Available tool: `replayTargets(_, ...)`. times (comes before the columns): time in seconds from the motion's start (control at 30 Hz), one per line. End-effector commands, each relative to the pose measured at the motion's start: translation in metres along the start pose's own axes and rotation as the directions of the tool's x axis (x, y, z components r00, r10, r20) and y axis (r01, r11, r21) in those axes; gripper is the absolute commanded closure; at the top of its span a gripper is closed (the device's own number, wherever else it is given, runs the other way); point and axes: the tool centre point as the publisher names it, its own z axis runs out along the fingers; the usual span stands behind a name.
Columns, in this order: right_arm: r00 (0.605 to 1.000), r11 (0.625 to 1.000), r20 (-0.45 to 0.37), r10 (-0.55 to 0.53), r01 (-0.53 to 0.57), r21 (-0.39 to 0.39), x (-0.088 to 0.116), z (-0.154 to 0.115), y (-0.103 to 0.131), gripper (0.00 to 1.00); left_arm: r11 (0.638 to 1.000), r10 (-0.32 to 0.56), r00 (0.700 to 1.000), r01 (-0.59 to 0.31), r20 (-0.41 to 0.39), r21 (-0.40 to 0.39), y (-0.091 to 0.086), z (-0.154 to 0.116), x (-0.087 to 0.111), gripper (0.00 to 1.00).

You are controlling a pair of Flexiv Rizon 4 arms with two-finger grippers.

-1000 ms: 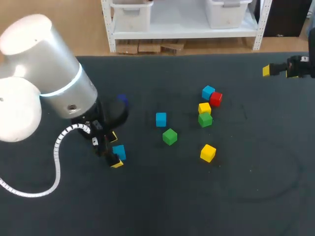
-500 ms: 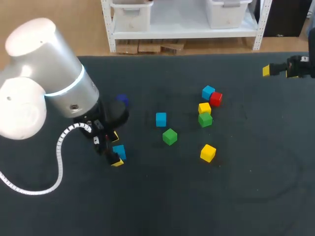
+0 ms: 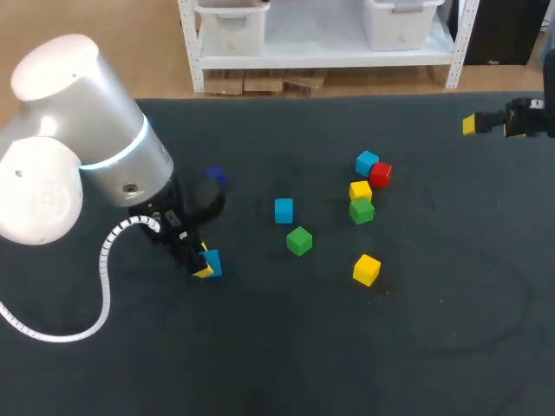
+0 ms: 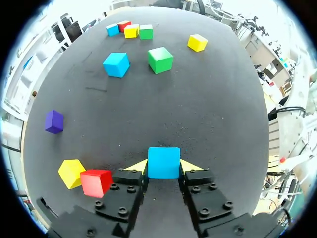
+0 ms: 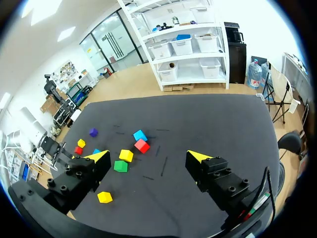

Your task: Place the blue cubes, place green cubes on the blue cubes, place the yellow cubes on the green cubes, then place the red cubes on the yellow cubes, and place purple cube on the red cubes.

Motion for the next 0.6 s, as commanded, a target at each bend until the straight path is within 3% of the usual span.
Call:
replayTargets(0.03, 1.000, 1.000, 0.000, 0.001, -0.001, 0.002, 0.000, 0.000, 0.001, 0.00, 1.000, 0.008, 1.000, -0.008, 0.013, -0.003, -0.002, -0.006, -0.003, 1.00)
replayTargets(0.23, 1.000, 1.000, 0.000, 0.001, -0.001, 0.002, 0.000, 0.000, 0.001, 0.00, 0.998, 0.064, 0.997, -0.064, 0.041, -0.015, 0.003, -0.021, -0.019, 1.00)
replayTargets(0.6, 1.000, 1.000, 0.000, 0.001, -0.001, 0.002, 0.000, 0.000, 0.001, 0.00, 0.966, 0.257, 0.966, -0.257, 0.005, 0.018, 0.040, -0.025, -0.049, 1.00)
